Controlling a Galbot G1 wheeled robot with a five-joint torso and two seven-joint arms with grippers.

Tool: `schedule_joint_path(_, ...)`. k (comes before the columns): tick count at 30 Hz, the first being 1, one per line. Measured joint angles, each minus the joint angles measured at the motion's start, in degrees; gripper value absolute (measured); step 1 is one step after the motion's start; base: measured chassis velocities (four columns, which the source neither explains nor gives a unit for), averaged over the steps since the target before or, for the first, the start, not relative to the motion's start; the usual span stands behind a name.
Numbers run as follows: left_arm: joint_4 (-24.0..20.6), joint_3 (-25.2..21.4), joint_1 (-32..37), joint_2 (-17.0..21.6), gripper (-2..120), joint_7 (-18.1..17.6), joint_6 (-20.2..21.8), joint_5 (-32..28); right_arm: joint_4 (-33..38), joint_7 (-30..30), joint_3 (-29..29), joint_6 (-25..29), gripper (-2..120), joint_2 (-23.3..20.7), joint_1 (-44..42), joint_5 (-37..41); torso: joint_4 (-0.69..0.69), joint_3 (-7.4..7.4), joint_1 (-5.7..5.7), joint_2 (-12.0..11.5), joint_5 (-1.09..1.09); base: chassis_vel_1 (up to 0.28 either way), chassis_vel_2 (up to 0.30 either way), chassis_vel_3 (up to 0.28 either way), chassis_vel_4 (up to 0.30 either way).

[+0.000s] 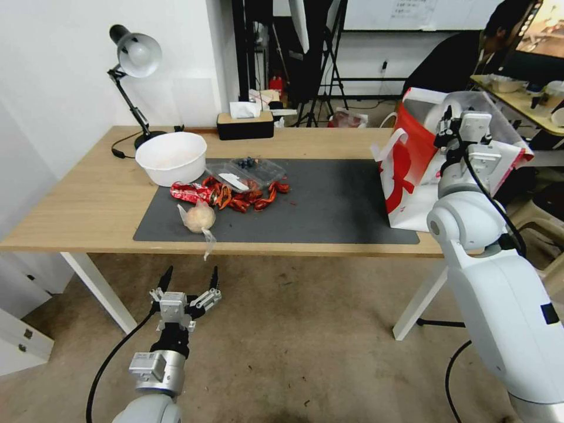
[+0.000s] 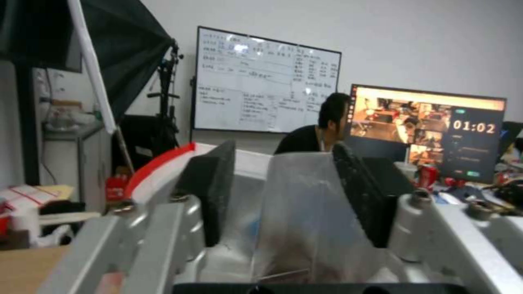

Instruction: Pick up the trash from the table and place it into the takeout bag.

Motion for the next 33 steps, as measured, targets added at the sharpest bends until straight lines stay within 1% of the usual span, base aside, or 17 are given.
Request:
schedule_joint_path(1,0.00,0.00,0.00,0.00,99,0.00,0.00,0.00,0.00,0.00,0.00,0.00,52,0.00,0.00,0.00,0.00,0.00,0.00,0.00,0.00,0.000,0.000,0.000,0.000)
schedule_joint_path(2,-0.01,-0.01,0.02,0.00,99,0.00,-0.01,0.00,0.39,-0.43,0.00,1.81,55,-0.12,-0.01,1.80,-0.01,0.00,0.00,0.00,0.01,0.000,0.000,0.000,0.000)
schedule_joint_path(3,-0.03,0.02,0.03,0.00,99,0.01,-0.02,0.01,1.51,-2.24,0.00,6.60,61,-0.35,-0.11,6.79,0.00,0.00,0.00,0.00,-0.01,0.000,0.000,0.000,0.000)
schedule_joint_path(4,-0.03,0.02,0.03,0.00,99,0.01,-0.02,0.01,1.51,-2.24,0.00,6.60,61,-0.35,-0.11,6.79,0.00,0.00,0.00,0.00,-0.01,0.000,0.000,0.000,0.000)
schedule_joint_path(7,-0.08,0.07,0.03,0.00,99,0.02,-0.06,0.04,4.72,-9.86,-0.36,16.50,78,-0.86,-2.00,16.48,0.01,0.00,0.01,0.01,-0.02,0.000,0.000,0.000,0.000)
schedule_joint_path(8,-0.08,0.07,0.03,0.00,99,0.02,-0.06,0.04,4.72,-9.86,-0.36,16.50,78,-0.86,-2.00,16.48,0.01,0.00,0.01,0.01,-0.02,0.000,0.000,0.000,0.000)
schedule_joint_path(11,-0.21,0.08,0.06,-0.01,99,0.03,-0.12,0.05,7.64,-16.74,-1.54,20.91,92,-1.24,-6.90,18.64,0.01,0.00,0.01,0.01,-0.01,0.000,0.000,0.000,0.000)
schedule_joint_path(12,-0.21,0.08,0.06,-0.01,99,0.03,-0.12,0.05,7.64,-16.74,-1.54,20.91,92,-1.24,-6.90,18.64,0.01,0.00,0.01,0.01,-0.01,0.000,0.000,0.000,0.000)
schedule_joint_path(13,-0.23,0.09,0.07,0.00,99,0.04,-0.15,0.05,8.28,-18.06,-2.02,21.36,96,-1.24,-8.60,18.16,0.00,0.00,0.01,0.01,0.00,0.000,0.000,0.000,0.000)
schedule_joint_path(15,-0.23,0.09,0.08,0.00,99,0.04,-0.15,0.05,8.41,-18.31,-2.13,21.45,96,-1.24,-8.93,18.00,-0.01,0.00,0.00,0.01,-0.01,0.000,0.000,0.000,0.000)
schedule_joint_path(16,-0.28,0.09,0.12,0.00,99,0.04,-0.19,0.04,9.28,-19.76,-2.77,21.92,100,-1.14,-11.33,16.40,0.00,0.00,0.01,0.01,0.00,0.000,0.000,0.000,0.000)
schedule_joint_path(18,-0.29,0.07,0.12,0.00,99,0.04,-0.22,0.03,10.49,-21.06,-4.05,22.90,100,-0.85,-15.57,12.43,0.00,0.00,0.01,0.01,0.00,0.000,0.000,0.000,0.000)
schedule_joint_path(24,-0.29,0.06,-0.04,0.00,99,0.04,-0.22,0.02,11.59,-21.53,-4.65,24.70,100,-0.37,-21.43,4.87,0.01,0.00,0.01,0.01,-0.01,0.000,0.000,0.000,0.000)
schedule_joint_path(25,-0.29,0.03,-0.10,0.01,99,0.04,-0.22,0.02,11.98,-21.08,-4.48,24.91,100,-0.25,-24.45,1.61,0.00,-0.01,0.01,0.01,0.00,0.000,0.000,0.000,0.000)
schedule_joint_path(27,-0.28,-0.02,-0.11,0.00,99,0.03,-0.23,0.00,12.07,-20.74,-4.26,25.02,100,-0.23,-25.95,0.09,0.01,0.00,0.01,0.01,-0.01,0.000,0.000,0.000,0.000)
schedule_joint_path(29,-0.16,-0.15,-0.18,0.00,99,0.03,-0.30,-0.09,12.20,-18.53,-3.29,25.96,100,0.00,-31.25,-4.38,-0.01,-0.01,0.00,0.01,0.00,0.000,0.000,0.000,0.000)
schedule_joint_path(33,0.12,-0.23,-0.36,0.00,99,0.00,-0.36,-0.25,12.22,-15.45,-2.23,27.82,100,0.75,-36.61,-6.35,0.00,0.00,0.00,0.01,-0.01,0.000,0.000,0.000,0.000)
